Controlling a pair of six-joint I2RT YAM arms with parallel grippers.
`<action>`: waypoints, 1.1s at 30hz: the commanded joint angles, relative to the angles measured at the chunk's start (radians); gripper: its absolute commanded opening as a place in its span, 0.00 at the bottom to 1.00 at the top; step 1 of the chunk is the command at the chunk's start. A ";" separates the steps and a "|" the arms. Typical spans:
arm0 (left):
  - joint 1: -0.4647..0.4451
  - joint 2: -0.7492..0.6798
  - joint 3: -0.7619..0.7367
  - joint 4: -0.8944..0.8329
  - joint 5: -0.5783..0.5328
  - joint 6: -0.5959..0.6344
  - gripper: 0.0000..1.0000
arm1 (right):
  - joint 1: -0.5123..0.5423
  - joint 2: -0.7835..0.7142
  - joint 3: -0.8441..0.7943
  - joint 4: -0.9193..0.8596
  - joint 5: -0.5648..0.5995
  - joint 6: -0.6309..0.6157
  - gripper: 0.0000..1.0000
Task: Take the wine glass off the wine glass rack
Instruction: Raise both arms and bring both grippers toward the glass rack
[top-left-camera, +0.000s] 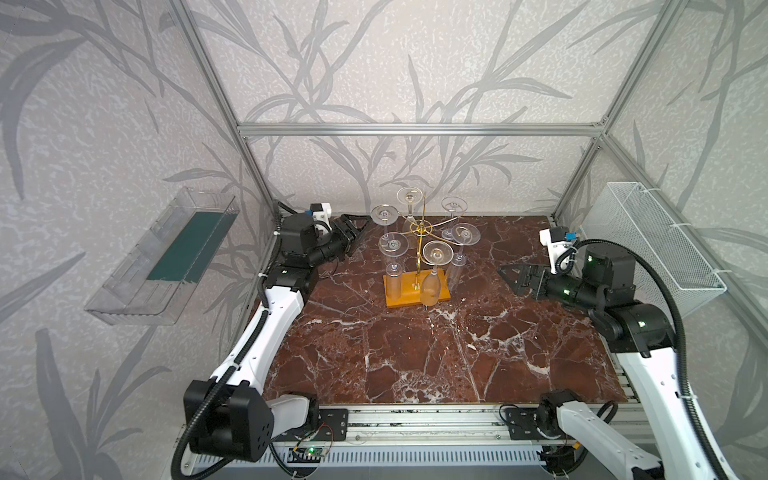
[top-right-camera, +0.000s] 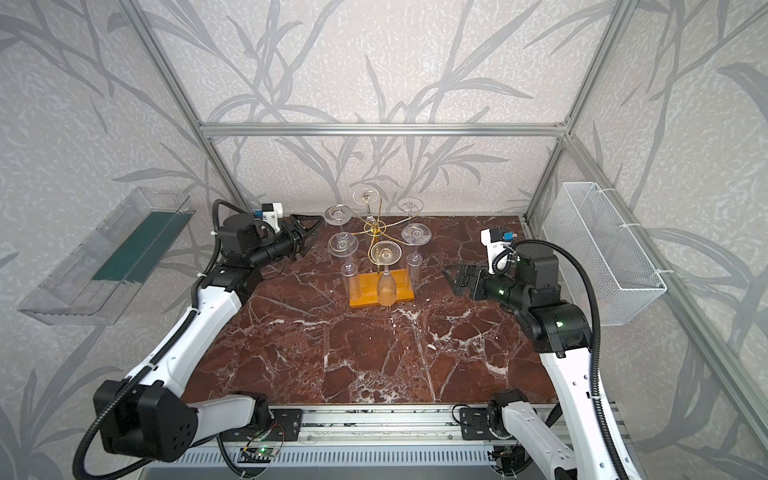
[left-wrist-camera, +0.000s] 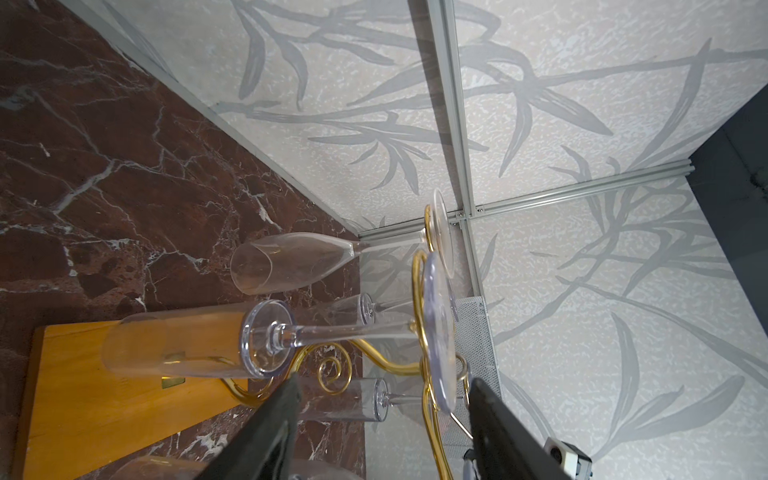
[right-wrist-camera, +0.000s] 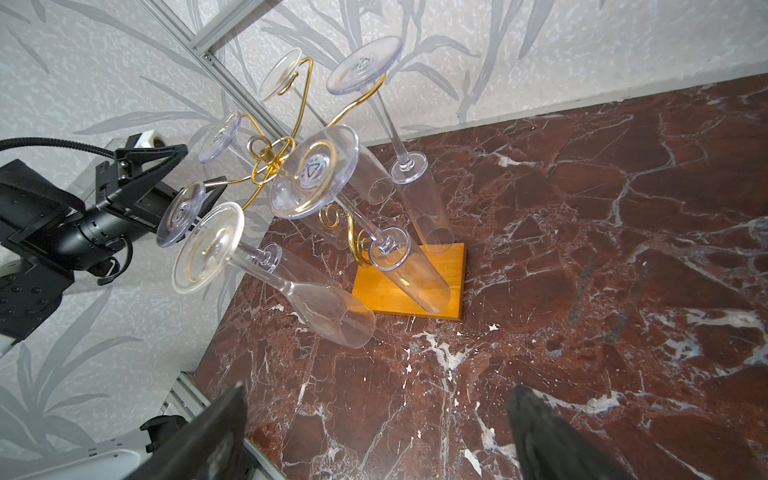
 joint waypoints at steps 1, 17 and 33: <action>-0.001 0.049 0.030 0.133 0.012 -0.106 0.58 | 0.004 -0.010 -0.003 0.001 -0.006 0.005 0.96; -0.017 0.072 0.066 0.162 0.030 -0.108 0.50 | 0.004 -0.009 -0.018 0.016 0.001 0.010 0.95; -0.040 0.059 0.088 0.119 0.021 -0.092 0.38 | 0.004 -0.044 -0.037 -0.007 0.010 0.017 0.94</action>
